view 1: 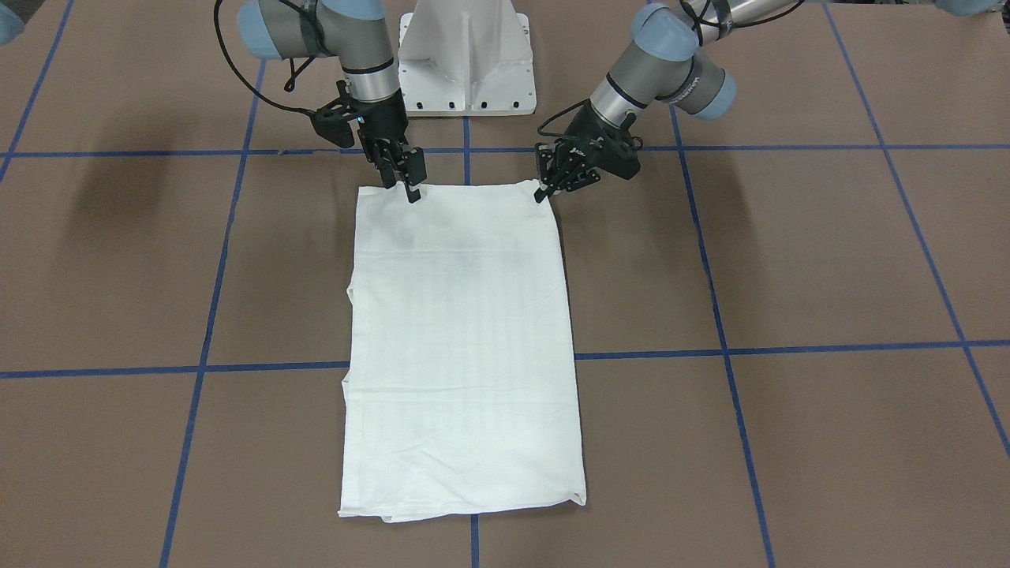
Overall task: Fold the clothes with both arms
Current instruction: 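Align both grippers at the near corners of the folded shirt, then grasp the near edge of the shirt with both grippers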
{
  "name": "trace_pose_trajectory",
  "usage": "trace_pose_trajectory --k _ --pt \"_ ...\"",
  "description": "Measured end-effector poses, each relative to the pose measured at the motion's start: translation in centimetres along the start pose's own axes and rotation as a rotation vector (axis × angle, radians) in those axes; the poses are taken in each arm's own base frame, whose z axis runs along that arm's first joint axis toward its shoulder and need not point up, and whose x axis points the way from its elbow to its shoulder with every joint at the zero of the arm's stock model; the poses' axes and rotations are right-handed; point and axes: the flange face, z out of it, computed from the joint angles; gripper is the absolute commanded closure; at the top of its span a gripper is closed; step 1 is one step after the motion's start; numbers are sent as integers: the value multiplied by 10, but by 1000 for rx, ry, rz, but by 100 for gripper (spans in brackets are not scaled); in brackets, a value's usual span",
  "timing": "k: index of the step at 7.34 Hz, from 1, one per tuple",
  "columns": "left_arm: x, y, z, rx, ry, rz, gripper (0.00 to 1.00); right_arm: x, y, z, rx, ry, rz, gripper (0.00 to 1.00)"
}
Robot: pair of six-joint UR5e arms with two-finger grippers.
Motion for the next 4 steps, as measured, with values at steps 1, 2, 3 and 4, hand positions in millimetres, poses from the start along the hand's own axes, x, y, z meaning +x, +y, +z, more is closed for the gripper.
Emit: trace_pose_trajectory --k 1,2,3,4 --pt "0 0 0 0 0 0 100 -1 1 1 6 4 -3 23" --pt "0 -1 0 1 0 0 100 0 2 3 10 8 -6 23" --pt "0 -1 0 1 0 1 100 0 3 5 14 12 -7 24" --pt "0 -1 0 1 0 1 100 -2 5 7 15 13 -8 31"
